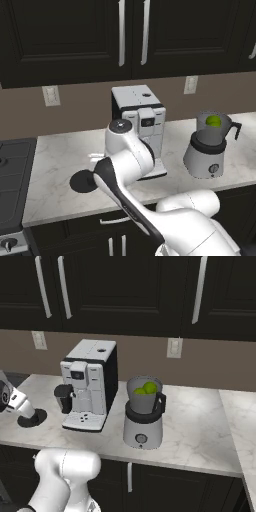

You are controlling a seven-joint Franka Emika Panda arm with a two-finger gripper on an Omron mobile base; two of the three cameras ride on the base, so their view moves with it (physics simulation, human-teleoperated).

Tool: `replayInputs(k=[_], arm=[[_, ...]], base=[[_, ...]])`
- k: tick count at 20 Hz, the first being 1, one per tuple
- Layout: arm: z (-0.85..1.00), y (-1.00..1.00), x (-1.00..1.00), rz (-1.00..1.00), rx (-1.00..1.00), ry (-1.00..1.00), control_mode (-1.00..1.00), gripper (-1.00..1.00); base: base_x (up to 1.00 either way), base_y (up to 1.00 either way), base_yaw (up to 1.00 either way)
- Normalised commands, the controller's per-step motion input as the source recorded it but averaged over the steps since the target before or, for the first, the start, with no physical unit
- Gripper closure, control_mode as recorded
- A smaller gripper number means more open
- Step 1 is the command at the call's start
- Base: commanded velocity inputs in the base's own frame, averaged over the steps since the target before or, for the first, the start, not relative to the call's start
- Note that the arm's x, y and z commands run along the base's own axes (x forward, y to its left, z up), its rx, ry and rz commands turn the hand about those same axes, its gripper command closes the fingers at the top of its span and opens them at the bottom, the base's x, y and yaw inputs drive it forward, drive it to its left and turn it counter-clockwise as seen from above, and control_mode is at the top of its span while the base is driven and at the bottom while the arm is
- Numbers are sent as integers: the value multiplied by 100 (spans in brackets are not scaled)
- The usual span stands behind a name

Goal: Grab the limes from the fridge, place them in the blender, close the lid, and turn on the blender to create a marinade.

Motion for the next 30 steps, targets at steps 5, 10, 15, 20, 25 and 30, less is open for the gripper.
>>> replayInputs(k=[5,10,15,20,25,30], arm=[[-38,16,28,0,0,0,-100,-100],[-26,24,31,0,0,0,-100,-100],[-19,20,31,0,0,0,-100,-100],[-20,17,27,0,0,1,-100,-100],[-20,12,23,0,0,1,-100,-100],[-17,4,21,0,0,2,-100,-100]], base=[[0,0,0],[0,0,0],[0,0,0],[0,0,0],[0,0,0],[0,0,0]])
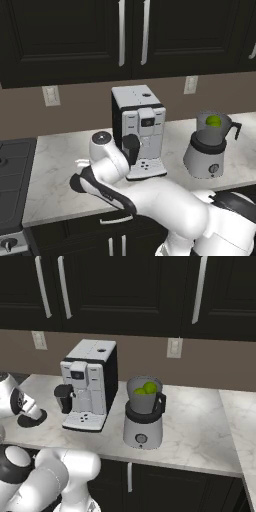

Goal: Grab the limes from the fridge, place them in the blender, close the lid, and turn on the blender to create a marinade.

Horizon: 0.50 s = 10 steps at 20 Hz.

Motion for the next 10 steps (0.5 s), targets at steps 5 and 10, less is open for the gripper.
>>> replayInputs(k=[5,10], arm=[[-17,0,18,0,0,2,-100,-100],[-22,6,15,0,0,2,-100,-100]], base=[[0,0,0],[0,0,0]])
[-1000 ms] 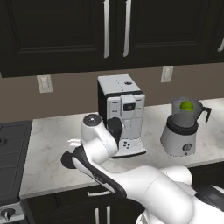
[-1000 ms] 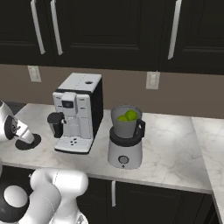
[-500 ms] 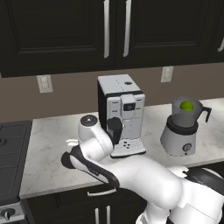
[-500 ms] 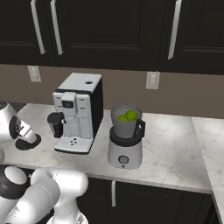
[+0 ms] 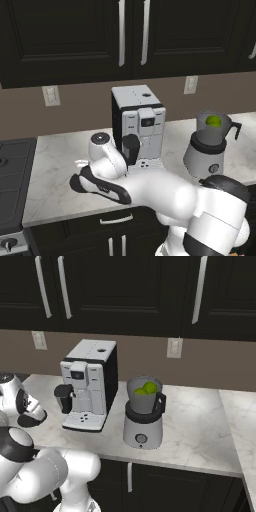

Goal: Grab the limes from the fridge, place them in the blender, close the lid, and turn on the blender to create a marinade.

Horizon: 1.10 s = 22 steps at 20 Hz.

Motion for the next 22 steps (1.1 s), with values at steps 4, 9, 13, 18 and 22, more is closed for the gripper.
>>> replayInputs(k=[4,9,13,18,22], arm=[[-22,13,13,0,0,1,-100,-100],[-19,13,12,0,0,0,-100,-100],[-14,9,15,0,0,0,-100,-100],[-13,9,16,-1,0,0,-100,-100],[-12,11,14,-1,0,0,-100,-100]], base=[[0,0,0],[0,0,0],[0,0,0],[0,0,0],[0,0,0]])
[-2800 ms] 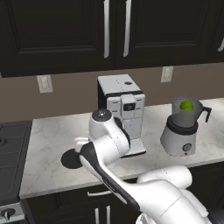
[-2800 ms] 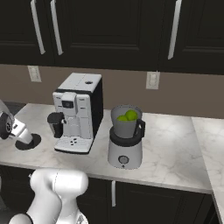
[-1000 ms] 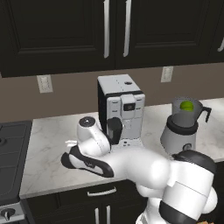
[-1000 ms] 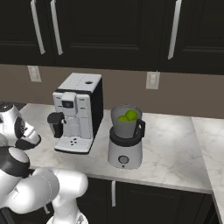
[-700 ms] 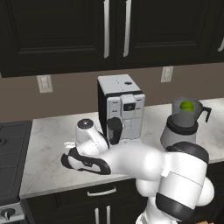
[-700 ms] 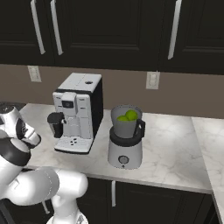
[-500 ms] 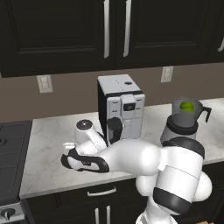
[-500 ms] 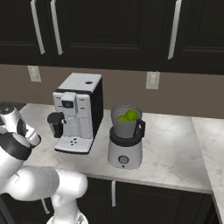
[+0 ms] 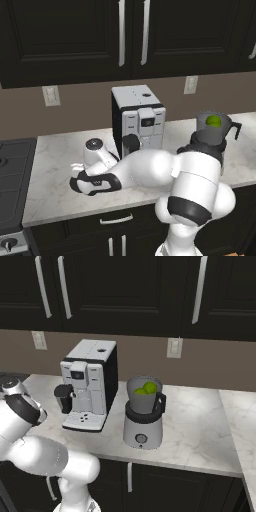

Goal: Grab the limes from the fridge, place them in the blender, close the lid, and turn on the blender to create a marinade.

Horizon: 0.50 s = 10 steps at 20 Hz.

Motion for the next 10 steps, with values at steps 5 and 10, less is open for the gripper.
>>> replayInputs(k=[5,10], arm=[[-12,10,11,-1,0,0,-100,-100],[-10,6,11,0,0,0,-100,-100]], base=[[0,0,0],[0,0,0]])
